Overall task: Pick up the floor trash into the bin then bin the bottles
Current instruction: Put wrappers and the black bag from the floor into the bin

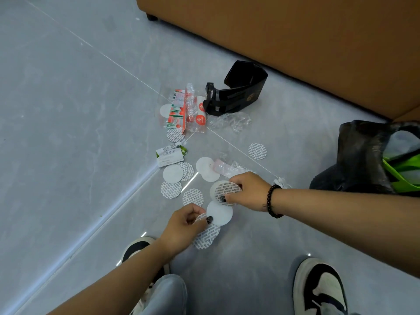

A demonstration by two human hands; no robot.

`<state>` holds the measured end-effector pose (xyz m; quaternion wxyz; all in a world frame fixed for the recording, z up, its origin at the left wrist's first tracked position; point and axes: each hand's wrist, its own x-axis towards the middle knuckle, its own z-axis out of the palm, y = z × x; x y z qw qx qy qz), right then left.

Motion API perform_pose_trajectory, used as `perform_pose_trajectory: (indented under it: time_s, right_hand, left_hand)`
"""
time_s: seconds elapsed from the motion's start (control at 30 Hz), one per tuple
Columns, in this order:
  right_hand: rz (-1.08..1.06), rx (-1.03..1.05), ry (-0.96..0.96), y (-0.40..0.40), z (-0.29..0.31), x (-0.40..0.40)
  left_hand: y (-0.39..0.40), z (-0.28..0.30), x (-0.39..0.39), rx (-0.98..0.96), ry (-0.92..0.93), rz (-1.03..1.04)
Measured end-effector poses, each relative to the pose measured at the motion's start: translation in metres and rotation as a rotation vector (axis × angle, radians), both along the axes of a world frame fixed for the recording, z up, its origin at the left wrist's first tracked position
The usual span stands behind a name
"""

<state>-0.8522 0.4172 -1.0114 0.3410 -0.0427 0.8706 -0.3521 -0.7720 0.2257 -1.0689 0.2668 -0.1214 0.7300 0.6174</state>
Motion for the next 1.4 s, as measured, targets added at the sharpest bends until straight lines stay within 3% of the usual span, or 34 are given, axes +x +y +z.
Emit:
perform_pose_trajectory:
  time_s: [0.27, 0.43, 0.6, 0.8, 0.9, 0.97, 1.1, 1.3, 1.4]
  right_hand:
    - [-0.159, 0.052, 0.121, 0.074, 0.099, 0.018]
    - [-0.521, -0.226, 0.260, 0.111, 0.127, 0.043]
    - [-0.894, -0.482, 0.500, 0.151, 0.149, 0.058]
    - [-1.101, -0.153, 0.808, 0.232, 0.160, 0.059]
    - [-1.025, 0.177, 0.787, 0.254, 0.157, 0.053]
    - [-0.939, 0.285, 0.651, 0.257, 0.150, 0.049]
    - [-0.825, 0.327, 0.491, 0.258, 0.134, 0.052]
    - [-0.946, 0.270, 0.743, 0.264, 0.145, 0.054]
    - [-0.834, 0.349, 0.621, 0.269, 0.136, 0.047]
  left_hand:
    - [0.059, 0.071, -0.023, 0.256, -0.014, -0.071]
    - [0.094, 0.124, -0.042, 0.302, 0.059, -0.170]
    - [0.123, 0.170, -0.067, 0.221, 0.109, -0.225]
    - [0.162, 0.193, -0.093, 0.071, 0.117, -0.320]
    - [0.182, 0.190, -0.101, -0.018, 0.107, -0.378]
    - [0.194, 0.186, -0.103, -0.038, 0.096, -0.377]
    - [0.208, 0.177, -0.097, -0.029, 0.062, -0.348]
    - [0.201, 0.163, -0.091, -0.020, 0.012, -0.331]
    - [0.200, 0.161, -0.090, -0.012, -0.004, -0.295]
